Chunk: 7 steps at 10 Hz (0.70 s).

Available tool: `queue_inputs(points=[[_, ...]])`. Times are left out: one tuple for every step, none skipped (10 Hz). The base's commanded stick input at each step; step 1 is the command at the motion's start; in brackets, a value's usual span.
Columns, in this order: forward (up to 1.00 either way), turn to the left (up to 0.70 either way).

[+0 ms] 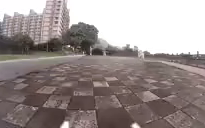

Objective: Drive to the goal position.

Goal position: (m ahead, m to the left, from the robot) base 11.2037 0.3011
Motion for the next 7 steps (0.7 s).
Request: queue_inputs(points=[[1.00, 0.29], [1.00, 0.39], [1.00, 0.22], [1.00, 0.07], [1.00, 0.00], [1.00, 0.00], [1.00, 0.00]])
